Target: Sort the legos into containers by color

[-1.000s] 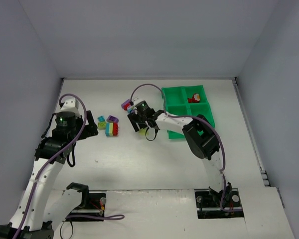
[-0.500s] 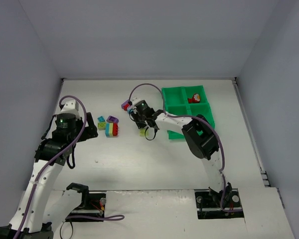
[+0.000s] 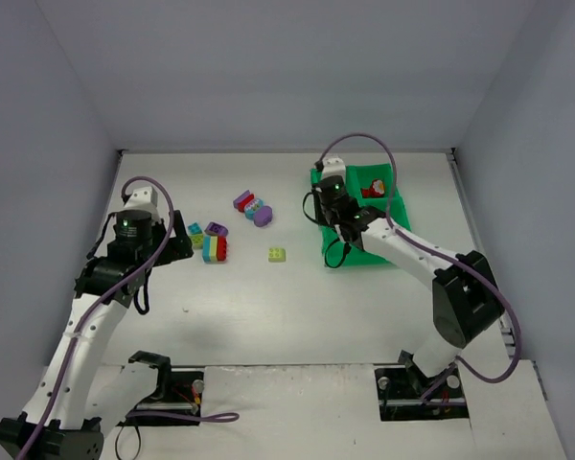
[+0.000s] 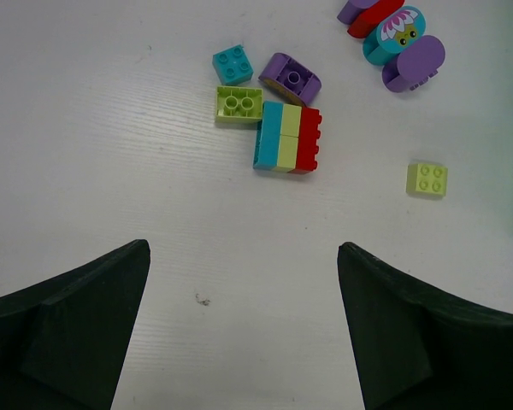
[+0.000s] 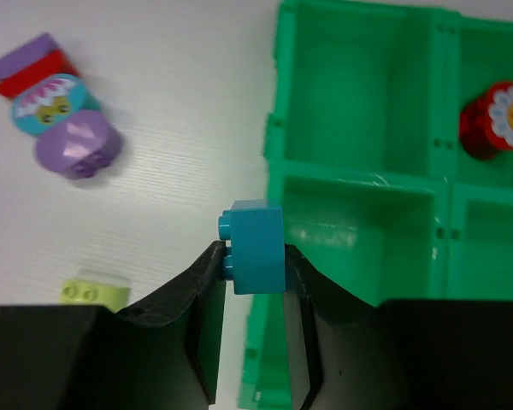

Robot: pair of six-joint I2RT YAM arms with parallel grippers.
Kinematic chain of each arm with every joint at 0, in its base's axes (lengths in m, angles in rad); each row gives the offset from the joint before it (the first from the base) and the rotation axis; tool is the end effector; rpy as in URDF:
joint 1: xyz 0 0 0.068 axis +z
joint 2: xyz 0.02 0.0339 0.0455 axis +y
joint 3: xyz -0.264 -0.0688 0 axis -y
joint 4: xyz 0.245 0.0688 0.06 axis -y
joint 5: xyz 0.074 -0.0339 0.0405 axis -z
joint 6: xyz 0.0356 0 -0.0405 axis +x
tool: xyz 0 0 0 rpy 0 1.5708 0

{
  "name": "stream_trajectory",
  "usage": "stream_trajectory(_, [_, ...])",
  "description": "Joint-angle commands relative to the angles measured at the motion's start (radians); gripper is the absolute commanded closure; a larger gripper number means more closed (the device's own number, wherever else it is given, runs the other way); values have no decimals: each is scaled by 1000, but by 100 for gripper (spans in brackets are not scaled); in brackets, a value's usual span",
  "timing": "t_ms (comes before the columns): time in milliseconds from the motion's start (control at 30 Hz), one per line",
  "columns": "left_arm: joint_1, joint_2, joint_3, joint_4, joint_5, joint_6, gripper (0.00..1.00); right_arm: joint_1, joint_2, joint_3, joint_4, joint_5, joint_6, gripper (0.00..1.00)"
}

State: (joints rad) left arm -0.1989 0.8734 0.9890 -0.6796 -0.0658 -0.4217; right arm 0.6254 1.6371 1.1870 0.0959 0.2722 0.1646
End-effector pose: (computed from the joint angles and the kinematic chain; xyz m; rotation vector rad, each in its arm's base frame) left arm 0.1764 -0.0332 0.3452 -0.2774 2.1297 -0.2938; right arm 0.3184 0.2181 0.2868 -0.2591 1.9031 0.2707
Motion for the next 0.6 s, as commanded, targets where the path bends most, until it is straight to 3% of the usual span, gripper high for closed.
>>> stream_trajectory(0, [-8, 15, 20, 78, 18, -2, 16, -62, -17, -65, -31, 59, 105, 91])
stream_trajectory(100, [-11, 24, 25, 81, 21, -6, 16, -82, -5, -76, -44, 55, 107, 75])
stream_trajectory(233, [-13, 30, 33, 78, 26, -14, 16, -90, 17, -56, -74, 71, 130, 67])
stream_trajectory(267, [-14, 30, 36, 77, 24, -14, 16, -90, 15, -56, -76, 65, 133, 52])
stream_trajectory(367, [-16, 26, 37, 69, 21, -14, 16, -89, 7, -49, -74, 23, 119, 34])
stream_trajectory(467, [-17, 24, 40, 63, 18, -15, 16, -70, -8, -37, -59, 12, 84, 27])
stream_trajectory(567, [-19, 21, 42, 60, 15, -19, 16, -41, -39, -38, -6, -48, 14, 27])
